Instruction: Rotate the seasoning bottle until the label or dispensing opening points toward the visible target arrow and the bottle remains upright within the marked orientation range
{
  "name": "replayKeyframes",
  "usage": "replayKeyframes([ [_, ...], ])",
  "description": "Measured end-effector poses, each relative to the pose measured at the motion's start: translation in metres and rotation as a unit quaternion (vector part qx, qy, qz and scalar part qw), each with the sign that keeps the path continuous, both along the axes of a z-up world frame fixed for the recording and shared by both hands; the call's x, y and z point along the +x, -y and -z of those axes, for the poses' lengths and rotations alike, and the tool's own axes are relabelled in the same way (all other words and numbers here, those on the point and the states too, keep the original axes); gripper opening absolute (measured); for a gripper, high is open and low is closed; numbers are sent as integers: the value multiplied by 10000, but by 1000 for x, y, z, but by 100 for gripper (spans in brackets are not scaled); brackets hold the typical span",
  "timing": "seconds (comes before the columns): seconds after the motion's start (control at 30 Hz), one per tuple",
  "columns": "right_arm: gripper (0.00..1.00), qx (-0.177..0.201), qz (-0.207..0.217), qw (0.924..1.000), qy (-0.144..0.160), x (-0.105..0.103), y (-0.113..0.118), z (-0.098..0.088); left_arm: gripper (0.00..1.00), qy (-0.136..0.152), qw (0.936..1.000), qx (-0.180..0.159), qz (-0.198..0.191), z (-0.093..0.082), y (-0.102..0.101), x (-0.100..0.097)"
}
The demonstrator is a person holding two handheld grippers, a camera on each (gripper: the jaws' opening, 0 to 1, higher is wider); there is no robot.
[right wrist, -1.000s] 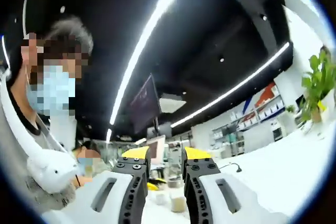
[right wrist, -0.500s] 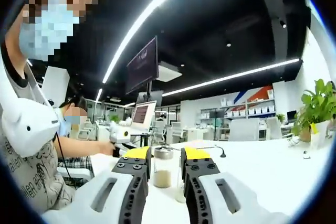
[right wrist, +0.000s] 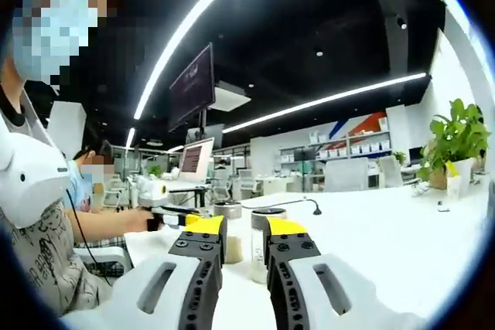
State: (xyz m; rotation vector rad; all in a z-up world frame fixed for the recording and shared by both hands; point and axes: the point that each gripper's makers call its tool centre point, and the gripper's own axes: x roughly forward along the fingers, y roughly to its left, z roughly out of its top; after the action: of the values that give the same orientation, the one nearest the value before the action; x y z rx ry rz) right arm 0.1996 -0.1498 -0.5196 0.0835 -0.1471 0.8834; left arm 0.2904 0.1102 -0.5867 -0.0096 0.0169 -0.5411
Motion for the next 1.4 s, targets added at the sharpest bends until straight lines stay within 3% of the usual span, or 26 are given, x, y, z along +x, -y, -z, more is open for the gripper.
replayKeyframes([
  [0.17,16,7,44,10000,27,-4,2,-5,37,211,9993,-64,-287,0,-3,-1],
  [0.3,16,56,50,9999,136,-9,2,-15,38,190,9989,5,-437,-1,-3,1],
  [0.47,16,60,14,9998,181,-7,1,-21,38,147,9994,-275,-128,-6,3,-3],
  [0.63,16,408,-188,9987,238,-14,2,-37,55,381,9987,-327,-116,-25,-8,-4],
  [0.73,16,424,-230,9985,264,-14,3,-39,52,327,9969,-644,318,-34,-8,-8],
  [0.77,16,437,-241,9984,274,-14,4,-39,48,207,9950,-720,657,-35,-4,-12],
  [0.83,16,502,-248,9981,236,-13,7,-38,34,-32,9861,-803,1454,-33,4,-23],
  [0.87,16,535,-244,9980,220,-13,9,-38,33,-74,9813,-745,1773,-32,6,-27],
  [0.93,16,594,-256,9977,176,-12,11,-37,40,-210,9791,-656,1911,-27,1,-26],
  [0.97,16,614,-275,9976,165,-13,11,-37,43,-228,9813,-548,1833,-26,-3,-22],
  [1.0,16,627,-290,9975,159,-14,11,-37,47,-101,9839,-277,1764,-25,-6,-17],
  [1.07,16,641,-325,9973,148,-14,11,-37,50,-91,9818,-226,1884,-26,-5,-17],
  [1.17,16,648,-381,9970,165,-16,10,-37,49,-390,9682,-249,2457,-15,1,-21],
  [1.33,16,536,-550,9967,267,-22,3,-36,47,-180,9691,-140,2454,-14,-3,-8],
  [1.4,16,713,-784,9940,262,-28,-1,-37,44,51,9634,-227,2672,-21,1,-12],
])
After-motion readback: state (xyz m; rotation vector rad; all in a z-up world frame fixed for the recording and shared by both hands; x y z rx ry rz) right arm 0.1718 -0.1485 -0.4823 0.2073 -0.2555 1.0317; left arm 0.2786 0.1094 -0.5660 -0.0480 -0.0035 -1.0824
